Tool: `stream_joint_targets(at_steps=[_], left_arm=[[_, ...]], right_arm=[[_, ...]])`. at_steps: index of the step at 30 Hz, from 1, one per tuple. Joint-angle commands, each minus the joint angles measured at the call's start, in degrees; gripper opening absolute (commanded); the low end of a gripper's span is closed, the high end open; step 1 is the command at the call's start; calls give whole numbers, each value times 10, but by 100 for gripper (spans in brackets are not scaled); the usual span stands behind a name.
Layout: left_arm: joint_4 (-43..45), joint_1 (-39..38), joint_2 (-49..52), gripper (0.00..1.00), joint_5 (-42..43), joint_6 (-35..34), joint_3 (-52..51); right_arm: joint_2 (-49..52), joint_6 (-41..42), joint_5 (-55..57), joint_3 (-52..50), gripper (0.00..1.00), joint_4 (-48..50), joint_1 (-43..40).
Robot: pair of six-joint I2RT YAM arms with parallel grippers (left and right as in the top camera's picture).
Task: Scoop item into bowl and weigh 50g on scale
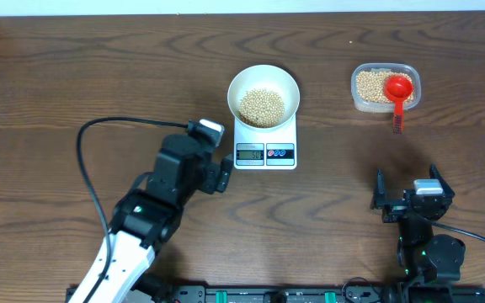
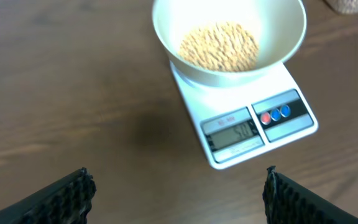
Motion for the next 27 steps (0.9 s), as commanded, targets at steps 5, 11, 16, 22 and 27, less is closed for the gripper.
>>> stream_joint_targets(at_steps=[5, 11, 16, 22, 27], left_arm=[[22, 76, -71, 89, 4, 49, -2], [97, 131, -149, 89, 45, 72, -68], [185, 153, -242, 89, 44, 72, -169], [219, 179, -353, 89, 44, 73, -258], [219, 196, -428, 89, 44, 89, -311]], right_arm=[[-4, 3, 3, -2, 99, -2, 3], [-4, 3, 3, -2, 99, -2, 3], [-4, 3, 3, -2, 99, -2, 3], [-4, 3, 3, -2, 99, -2, 3], [-4, 3, 3, -2, 99, -2, 3]])
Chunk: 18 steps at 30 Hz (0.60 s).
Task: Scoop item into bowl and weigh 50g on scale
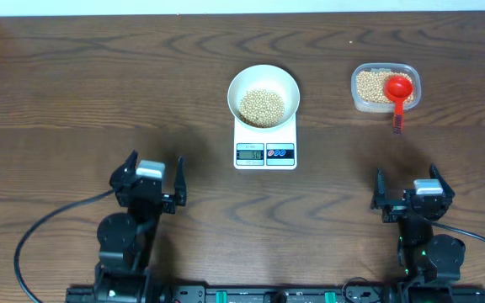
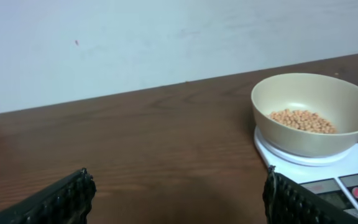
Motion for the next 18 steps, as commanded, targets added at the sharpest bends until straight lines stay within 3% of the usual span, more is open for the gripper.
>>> stream_joint_targets(at_steps=[1, 11, 18], left_arm=[[4, 13, -47, 89, 7, 22, -32], [3, 20, -111, 89, 4, 92, -94], [-20, 32, -158, 89, 5, 93, -128]], right_arm=[[-4, 3, 2, -2, 99, -2, 3], [-4, 3, 2, -2, 99, -2, 3], [-4, 3, 2, -2, 99, -2, 3]])
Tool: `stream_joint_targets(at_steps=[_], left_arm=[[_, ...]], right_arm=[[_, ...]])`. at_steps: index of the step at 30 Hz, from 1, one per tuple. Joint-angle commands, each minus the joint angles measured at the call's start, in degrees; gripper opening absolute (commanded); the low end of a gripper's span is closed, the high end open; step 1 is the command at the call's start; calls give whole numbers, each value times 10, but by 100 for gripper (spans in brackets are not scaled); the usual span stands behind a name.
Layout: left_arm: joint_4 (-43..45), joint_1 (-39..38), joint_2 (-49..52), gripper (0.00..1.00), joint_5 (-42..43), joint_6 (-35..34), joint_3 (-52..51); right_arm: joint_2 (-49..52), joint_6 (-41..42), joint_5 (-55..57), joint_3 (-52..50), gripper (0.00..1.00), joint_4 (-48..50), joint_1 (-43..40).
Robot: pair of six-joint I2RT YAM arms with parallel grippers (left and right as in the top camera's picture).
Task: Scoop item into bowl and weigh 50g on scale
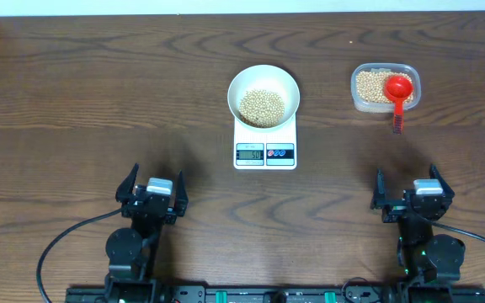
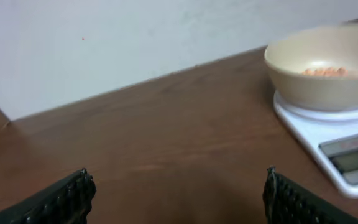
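Note:
A cream bowl [image 1: 263,96] holding beans sits on the white scale [image 1: 265,147], whose display [image 1: 249,153] is lit. In the left wrist view the bowl [image 2: 325,74] and scale [image 2: 334,146] lie at the right. A clear tub of beans [image 1: 384,87] stands at the back right with the red scoop [image 1: 398,91] resting in it, handle over the rim. My left gripper [image 1: 151,190] is open near the front edge, left of the scale, nothing between its fingers [image 2: 61,199]. My right gripper [image 1: 413,196] is open at the front right, empty.
A pale wall [image 2: 135,43] rises behind the far table edge in the left wrist view. Black cables [image 1: 66,244] trail from the arm bases along the front edge.
My left arm has drawn back a little toward the front edge and settled lower. In its wrist view the bowl and scale have shifted right. The right arm is unchanged.
My left arm was stretched toward the scale, its open gripper just left of the display. Then it was pulled back to the front left, gripper open and level. Now it rests folded at the front edge. The right arm, bowl, tub and scoop stayed put.

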Motion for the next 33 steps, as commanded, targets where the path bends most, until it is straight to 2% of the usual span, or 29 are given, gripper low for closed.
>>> stream_joint_targets(at_steps=[1, 7, 15, 33], left_arm=[[-29, 11, -38, 89, 1, 13, -9], [-48, 21, -52, 89, -6, -5, -10], [-48, 21, -52, 89, -7, -79, -9], [-48, 21, -50, 89, -7, -79, -9]], right_arm=[[-4, 3, 2, -2, 99, -2, 3], [-4, 3, 2, -2, 99, -2, 3], [-4, 3, 2, -2, 99, -2, 3], [-4, 3, 2, -2, 99, -2, 3]])
